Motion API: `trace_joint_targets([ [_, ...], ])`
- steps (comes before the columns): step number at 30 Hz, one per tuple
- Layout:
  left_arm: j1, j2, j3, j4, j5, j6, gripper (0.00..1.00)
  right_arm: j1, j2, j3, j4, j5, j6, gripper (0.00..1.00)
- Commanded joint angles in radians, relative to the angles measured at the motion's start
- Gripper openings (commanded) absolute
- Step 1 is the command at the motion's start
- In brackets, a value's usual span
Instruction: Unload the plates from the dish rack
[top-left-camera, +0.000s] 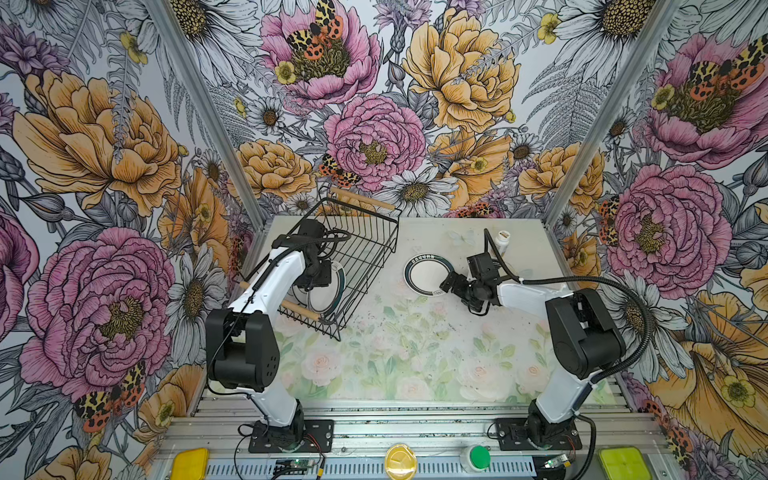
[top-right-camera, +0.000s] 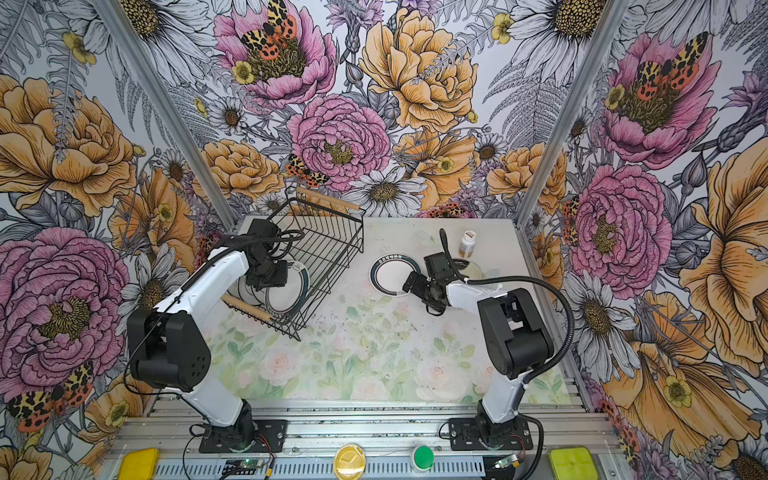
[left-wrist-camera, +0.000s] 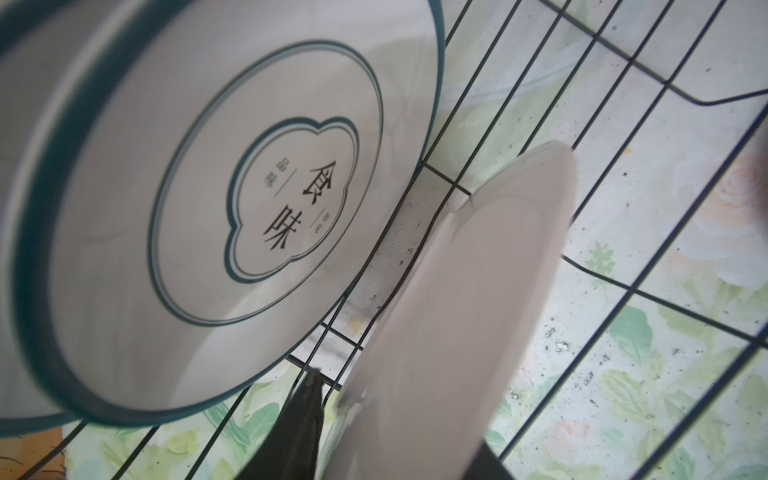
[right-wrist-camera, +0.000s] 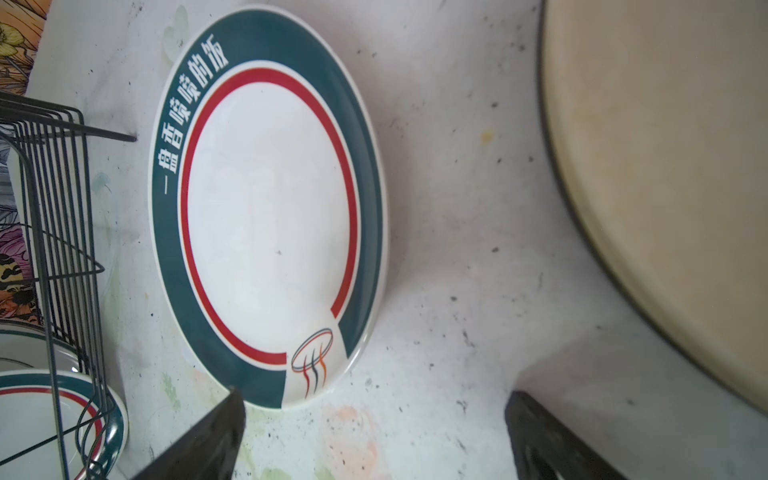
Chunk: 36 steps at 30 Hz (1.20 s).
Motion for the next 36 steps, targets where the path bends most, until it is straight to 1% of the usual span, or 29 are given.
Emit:
trace_joint_targets([
  [1, 0.012, 0.009, 0.032, -0.012, -0.019, 0.015, 0.35, -0.012, -0.038, -0.015, -0.024, -0.008, -0.016, 0.99],
  [7, 0.012, 0.001, 0.038, -0.019, -0.018, 0.021, 0.25, -0.016, -0.042, -0.013, -0.024, -0.011, -0.019, 0.99],
  [19, 0.007, -0.008, 0.035, -0.034, -0.010, 0.028, 0.14, -0.019, -0.051, -0.009, -0.024, -0.021, -0.015, 0.99],
  [36, 0.009, -0.049, 0.031, -0.069, -0.018, 0.037, 0.04, -0.020, -0.078, -0.007, -0.024, -0.034, -0.013, 0.99],
])
